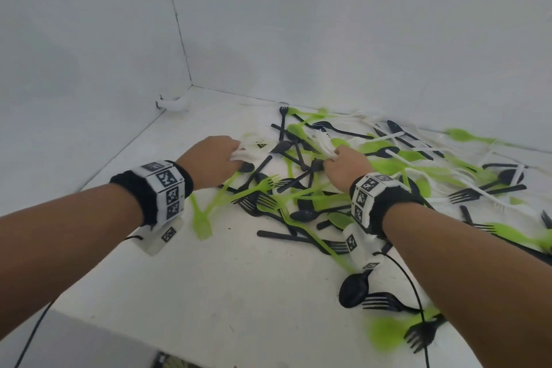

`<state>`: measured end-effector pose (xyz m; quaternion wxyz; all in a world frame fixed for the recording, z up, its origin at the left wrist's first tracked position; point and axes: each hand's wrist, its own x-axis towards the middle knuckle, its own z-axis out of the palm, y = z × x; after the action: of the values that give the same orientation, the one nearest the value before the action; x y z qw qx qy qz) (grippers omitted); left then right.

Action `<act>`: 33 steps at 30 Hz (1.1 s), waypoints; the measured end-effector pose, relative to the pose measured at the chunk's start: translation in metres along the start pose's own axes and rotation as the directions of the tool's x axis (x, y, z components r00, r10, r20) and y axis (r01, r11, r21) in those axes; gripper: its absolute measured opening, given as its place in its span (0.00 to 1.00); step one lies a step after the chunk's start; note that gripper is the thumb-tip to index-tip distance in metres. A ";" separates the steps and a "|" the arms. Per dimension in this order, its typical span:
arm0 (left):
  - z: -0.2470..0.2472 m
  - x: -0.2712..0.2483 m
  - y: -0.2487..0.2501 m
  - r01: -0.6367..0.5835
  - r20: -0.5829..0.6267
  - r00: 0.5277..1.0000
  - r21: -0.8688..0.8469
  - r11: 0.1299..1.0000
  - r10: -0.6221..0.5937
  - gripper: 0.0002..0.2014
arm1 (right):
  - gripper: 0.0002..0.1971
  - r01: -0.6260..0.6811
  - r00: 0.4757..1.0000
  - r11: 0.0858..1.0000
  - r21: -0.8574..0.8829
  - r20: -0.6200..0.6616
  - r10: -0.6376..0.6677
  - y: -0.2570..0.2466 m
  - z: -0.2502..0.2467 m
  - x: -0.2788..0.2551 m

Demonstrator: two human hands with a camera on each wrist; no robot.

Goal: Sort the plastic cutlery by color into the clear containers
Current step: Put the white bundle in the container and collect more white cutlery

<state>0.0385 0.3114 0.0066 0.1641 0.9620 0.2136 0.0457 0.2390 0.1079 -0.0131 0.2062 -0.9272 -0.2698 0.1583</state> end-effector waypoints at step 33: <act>0.041 0.151 0.095 -0.302 0.224 0.944 0.284 0.910 0.243 0.13 | 0.13 -0.020 0.994 0.986 0.168 -0.102 0.037 0.045 -0.032 0.045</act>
<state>0.2191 0.2826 0.0020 0.0199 0.9961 0.0653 -0.0553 0.3077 0.0894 -0.0151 0.2946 -0.9174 -0.2311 0.1346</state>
